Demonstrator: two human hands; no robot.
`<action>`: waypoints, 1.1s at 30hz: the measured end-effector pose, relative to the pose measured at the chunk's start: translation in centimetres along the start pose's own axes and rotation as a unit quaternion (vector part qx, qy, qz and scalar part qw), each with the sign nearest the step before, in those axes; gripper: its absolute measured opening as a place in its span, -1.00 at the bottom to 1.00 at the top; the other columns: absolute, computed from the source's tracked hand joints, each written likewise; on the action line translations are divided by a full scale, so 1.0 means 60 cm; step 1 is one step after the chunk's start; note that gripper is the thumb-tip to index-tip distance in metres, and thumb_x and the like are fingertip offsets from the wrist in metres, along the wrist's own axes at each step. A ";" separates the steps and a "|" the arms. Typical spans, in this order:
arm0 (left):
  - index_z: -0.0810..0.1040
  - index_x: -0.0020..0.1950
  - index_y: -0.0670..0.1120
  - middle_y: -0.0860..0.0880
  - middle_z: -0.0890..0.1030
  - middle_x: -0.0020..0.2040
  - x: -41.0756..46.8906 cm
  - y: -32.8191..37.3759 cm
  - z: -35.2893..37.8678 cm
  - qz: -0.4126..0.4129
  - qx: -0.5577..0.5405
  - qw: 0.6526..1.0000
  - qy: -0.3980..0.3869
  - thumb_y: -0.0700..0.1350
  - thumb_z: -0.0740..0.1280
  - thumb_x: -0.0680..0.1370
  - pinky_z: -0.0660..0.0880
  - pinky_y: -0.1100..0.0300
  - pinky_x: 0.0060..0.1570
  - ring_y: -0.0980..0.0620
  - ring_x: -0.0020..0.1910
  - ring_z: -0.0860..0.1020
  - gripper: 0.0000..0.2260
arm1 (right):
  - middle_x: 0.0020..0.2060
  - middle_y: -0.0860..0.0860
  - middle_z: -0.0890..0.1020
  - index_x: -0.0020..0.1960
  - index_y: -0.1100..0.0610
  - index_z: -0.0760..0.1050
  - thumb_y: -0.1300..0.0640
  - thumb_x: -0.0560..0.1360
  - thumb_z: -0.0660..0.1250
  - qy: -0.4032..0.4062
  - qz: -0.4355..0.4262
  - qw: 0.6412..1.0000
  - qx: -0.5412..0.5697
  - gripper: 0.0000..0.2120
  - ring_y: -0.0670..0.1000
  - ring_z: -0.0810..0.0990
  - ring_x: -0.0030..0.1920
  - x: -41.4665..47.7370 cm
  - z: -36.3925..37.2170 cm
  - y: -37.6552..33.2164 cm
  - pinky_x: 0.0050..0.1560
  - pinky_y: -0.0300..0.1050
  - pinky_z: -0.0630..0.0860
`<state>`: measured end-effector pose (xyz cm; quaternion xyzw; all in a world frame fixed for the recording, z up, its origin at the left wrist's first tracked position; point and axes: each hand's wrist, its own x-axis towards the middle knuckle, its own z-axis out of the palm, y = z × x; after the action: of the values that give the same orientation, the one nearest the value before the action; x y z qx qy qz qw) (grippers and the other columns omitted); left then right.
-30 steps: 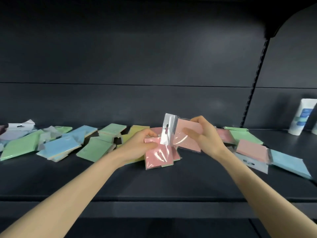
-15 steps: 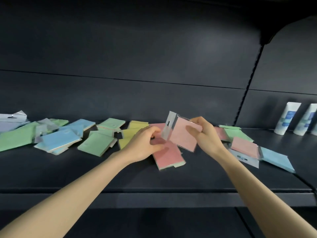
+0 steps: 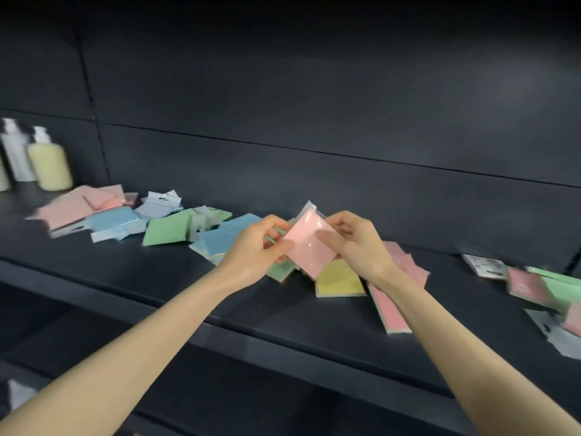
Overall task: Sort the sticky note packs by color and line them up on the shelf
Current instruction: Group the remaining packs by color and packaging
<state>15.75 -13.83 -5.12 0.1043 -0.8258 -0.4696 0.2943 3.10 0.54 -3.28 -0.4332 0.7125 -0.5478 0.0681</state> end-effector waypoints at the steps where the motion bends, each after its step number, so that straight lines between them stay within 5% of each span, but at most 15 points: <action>1: 0.49 -0.02 0.08 -0.03 0.57 -0.12 -0.003 -0.008 -0.021 -0.002 -0.004 1.000 0.008 -0.22 0.33 0.54 0.58 0.16 -0.12 -0.06 -0.13 0.61 -0.82 | -0.22 -0.02 0.62 -0.15 0.01 0.50 0.18 0.48 0.39 -0.011 -0.005 1.000 -0.011 -0.89 0.01 0.61 -0.20 0.011 0.019 -0.006 -0.19 -0.02 0.59; 8: 0.50 -0.04 0.13 0.00 0.56 -0.15 -0.019 -0.067 -0.188 -0.007 0.035 0.996 0.079 -0.24 0.33 0.54 0.60 0.05 -0.09 -0.12 -0.09 0.60 -0.76 | -0.27 0.01 0.53 -0.05 0.09 0.52 0.19 0.44 0.42 -0.069 -0.051 0.995 -0.043 -0.87 -0.03 0.47 -0.29 0.087 0.179 -0.060 -0.23 -0.05 0.55; 14: 0.49 0.09 -0.01 0.02 0.50 -0.10 -0.030 -0.144 -0.358 -0.035 0.068 0.993 0.091 -0.23 0.33 0.54 0.57 0.28 -0.29 0.02 -0.13 0.57 -0.82 | -0.24 0.00 0.54 -0.04 0.06 0.50 0.15 0.44 0.41 -0.097 -0.064 0.991 -0.067 -0.87 -0.05 0.48 -0.30 0.149 0.355 -0.103 -0.17 -0.04 0.51; 18: 0.49 0.10 -0.02 -0.03 0.53 -0.03 -0.029 -0.196 -0.463 -0.059 0.090 0.990 0.086 -0.22 0.36 0.52 0.60 0.20 -0.21 0.02 -0.10 0.57 -0.80 | -0.27 -0.06 0.52 -0.06 0.01 0.46 0.11 0.46 0.39 -0.100 -0.067 0.987 -0.104 -0.88 -0.14 0.44 -0.31 0.181 0.459 -0.129 -0.29 -0.25 0.37; 21: 0.52 0.13 -0.10 0.01 0.55 -0.11 -0.020 -0.222 -0.524 -0.056 0.092 0.991 0.081 -0.24 0.38 0.50 0.62 0.12 -0.17 0.00 -0.12 0.60 -0.79 | -0.26 -0.05 0.52 -0.04 0.02 0.45 0.08 0.47 0.39 -0.100 -0.063 0.986 -0.120 -0.86 -0.09 0.45 -0.26 0.206 0.517 -0.148 -0.18 -0.18 0.42; 26: 0.52 0.09 -0.07 -0.06 0.57 -0.08 0.014 -0.257 -0.599 -0.043 0.112 0.989 0.087 -0.22 0.39 0.50 0.55 0.33 -0.25 0.03 -0.21 0.60 -0.81 | -0.21 -0.04 0.52 -0.05 0.02 0.44 0.06 0.46 0.39 -0.086 -0.057 0.984 -0.146 -0.86 -0.05 0.46 -0.20 0.256 0.586 -0.169 -0.13 -0.16 0.44; 30: 0.56 0.08 -0.01 -0.02 0.59 -0.07 0.057 -0.292 -0.646 -0.049 0.123 0.987 0.096 -0.17 0.42 0.46 0.57 -0.01 0.02 -0.03 -0.10 0.62 -0.78 | -0.23 -0.04 0.52 -0.03 0.11 0.49 0.07 0.46 0.39 -0.083 -0.053 0.981 -0.166 -0.85 -0.06 0.45 -0.24 0.309 0.624 -0.177 -0.21 -0.21 0.41; 33: 0.54 0.09 -0.04 -0.01 0.57 -0.08 0.095 -0.316 -0.673 -0.052 0.118 0.987 0.095 -0.20 0.42 0.46 0.59 0.11 -0.03 -0.02 -0.09 0.59 -0.77 | -0.24 0.00 0.53 -0.04 0.17 0.51 0.09 0.46 0.39 -0.090 -0.053 0.979 -0.175 -0.83 -0.04 0.45 -0.24 0.354 0.650 -0.176 -0.19 -0.16 0.43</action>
<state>32.78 -55.39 -3.23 0.2253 -0.8370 -0.3719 0.3321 18.04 -42.57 -1.59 -0.5229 0.7647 -0.3758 0.0262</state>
